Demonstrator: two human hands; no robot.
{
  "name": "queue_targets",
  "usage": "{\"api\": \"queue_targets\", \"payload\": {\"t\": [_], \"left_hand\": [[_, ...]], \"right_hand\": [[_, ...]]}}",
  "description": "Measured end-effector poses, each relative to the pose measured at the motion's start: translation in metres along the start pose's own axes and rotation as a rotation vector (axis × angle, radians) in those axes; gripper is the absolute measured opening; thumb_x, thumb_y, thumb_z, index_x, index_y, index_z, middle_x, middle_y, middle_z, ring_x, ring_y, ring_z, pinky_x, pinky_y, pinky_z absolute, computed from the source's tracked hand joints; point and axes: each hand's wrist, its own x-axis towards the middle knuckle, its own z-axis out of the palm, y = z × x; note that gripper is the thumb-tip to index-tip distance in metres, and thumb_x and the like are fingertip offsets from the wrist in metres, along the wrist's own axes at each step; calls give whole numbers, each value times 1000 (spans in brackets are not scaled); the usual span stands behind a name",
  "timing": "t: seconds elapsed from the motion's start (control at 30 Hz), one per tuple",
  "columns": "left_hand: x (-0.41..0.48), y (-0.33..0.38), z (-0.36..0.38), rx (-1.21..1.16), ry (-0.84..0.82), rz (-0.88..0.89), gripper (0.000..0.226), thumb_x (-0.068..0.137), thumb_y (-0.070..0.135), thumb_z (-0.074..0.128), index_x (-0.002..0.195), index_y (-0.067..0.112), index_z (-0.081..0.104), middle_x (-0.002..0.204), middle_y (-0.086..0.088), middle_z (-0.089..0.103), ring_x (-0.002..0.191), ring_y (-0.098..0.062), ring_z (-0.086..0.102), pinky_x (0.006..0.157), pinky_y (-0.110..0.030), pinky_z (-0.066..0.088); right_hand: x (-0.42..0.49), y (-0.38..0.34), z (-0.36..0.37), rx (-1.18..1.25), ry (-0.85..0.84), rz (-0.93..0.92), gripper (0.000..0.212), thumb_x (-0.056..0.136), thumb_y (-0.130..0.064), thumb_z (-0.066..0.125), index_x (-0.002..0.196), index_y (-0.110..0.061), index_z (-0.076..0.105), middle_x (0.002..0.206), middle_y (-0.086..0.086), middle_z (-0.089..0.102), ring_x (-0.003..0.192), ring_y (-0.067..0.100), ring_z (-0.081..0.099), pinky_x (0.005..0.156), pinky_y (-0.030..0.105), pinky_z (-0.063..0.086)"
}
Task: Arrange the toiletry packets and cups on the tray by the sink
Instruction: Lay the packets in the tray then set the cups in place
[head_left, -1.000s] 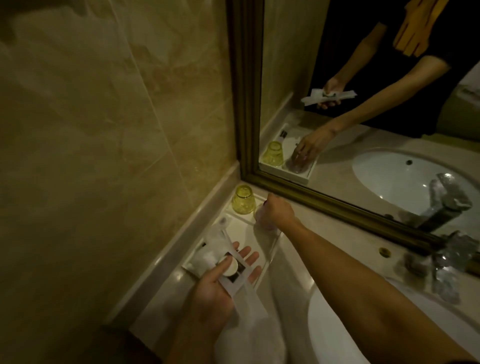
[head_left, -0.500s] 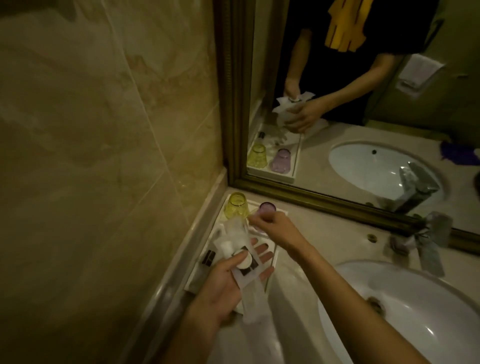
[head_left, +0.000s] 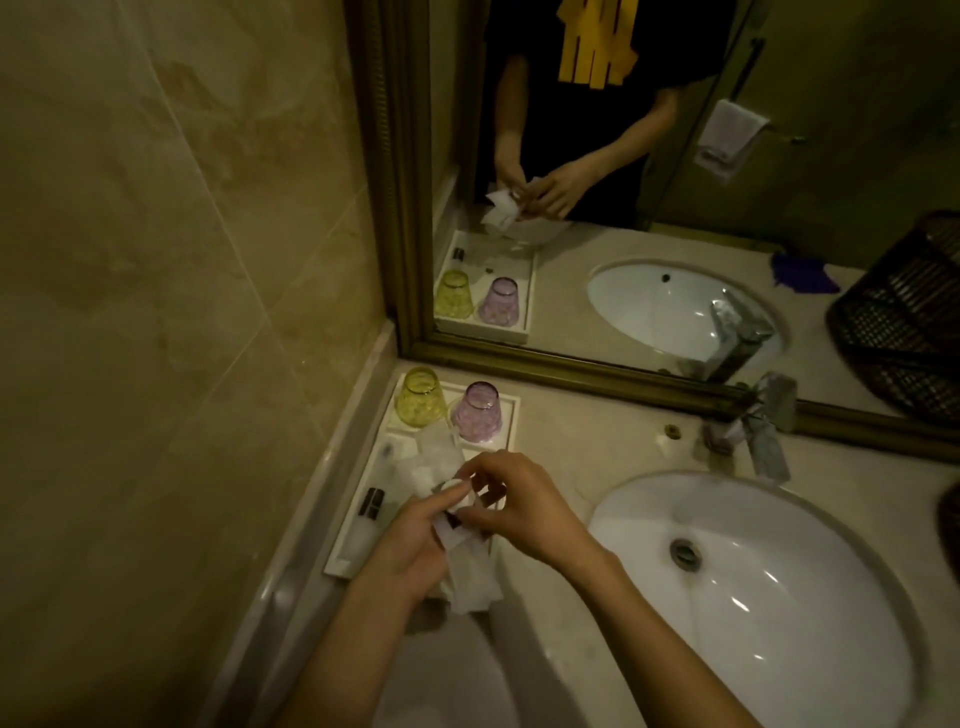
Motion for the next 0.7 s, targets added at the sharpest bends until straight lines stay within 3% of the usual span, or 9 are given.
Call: {"api": "queue_targets", "payload": {"t": [0.1, 0.2, 0.33, 0.4, 0.53, 0.63, 0.7], "left_hand": [[-1, -3, -3, -27, 22, -35, 39, 84, 16, 61, 120, 2, 65, 114, -21, 72, 106, -32, 70, 97, -48, 49], [1, 1, -14, -142, 42, -61, 40, 97, 23, 53, 130, 2, 59, 127, -24, 66, 120, -37, 61, 108, -55, 42], [7, 13, -32, -207, 88, -8, 39, 100, 22, 47, 133, 2, 55, 126, -25, 67, 110, -40, 68, 94, -60, 52], [7, 20, -39, -214, 92, 23, 38, 100, 21, 45, 132, 2, 55, 129, -24, 65, 112, -40, 65, 85, -62, 55], [6, 30, -43, -210, 57, 64, 38, 100, 19, 45, 135, 4, 50, 133, -25, 60, 121, -41, 58, 84, -62, 56], [7, 33, -40, -203, 56, 75, 42, 101, 21, 46, 139, 4, 48, 133, -25, 61, 119, -40, 61, 84, -60, 57], [8, 33, -39, -196, 57, 77, 43, 101, 21, 47, 140, 4, 47, 132, -24, 62, 117, -39, 64, 84, -59, 58]], "right_hand": [[-4, 5, 10, -90, 55, -39, 25, 80, -44, 72, 98, -28, 66, 88, -10, 62, 79, 6, 58, 71, 30, 51], [-11, 6, 9, -41, 180, -5, 11, 84, -31, 73, 88, -21, 72, 81, -9, 65, 75, 6, 59, 69, 25, 49], [-24, 21, 7, 237, 348, 242, 2, 83, -18, 76, 81, -18, 76, 76, -9, 72, 74, 4, 63, 65, 11, 45], [-26, 39, 22, 199, 306, 354, 3, 84, -20, 76, 81, -18, 77, 75, -7, 73, 71, 5, 65, 65, 13, 48], [-22, 60, 69, -8, 42, 450, 7, 85, -23, 73, 84, -19, 78, 79, -6, 73, 70, 8, 65, 72, 26, 56], [-20, 58, 94, -166, -16, 448, 12, 91, -27, 68, 92, -18, 77, 90, -3, 74, 75, 7, 64, 78, 23, 55], [-20, 57, 103, -252, -19, 449, 12, 92, -27, 66, 89, -19, 75, 89, -3, 73, 80, 11, 66, 88, 31, 55]]}}
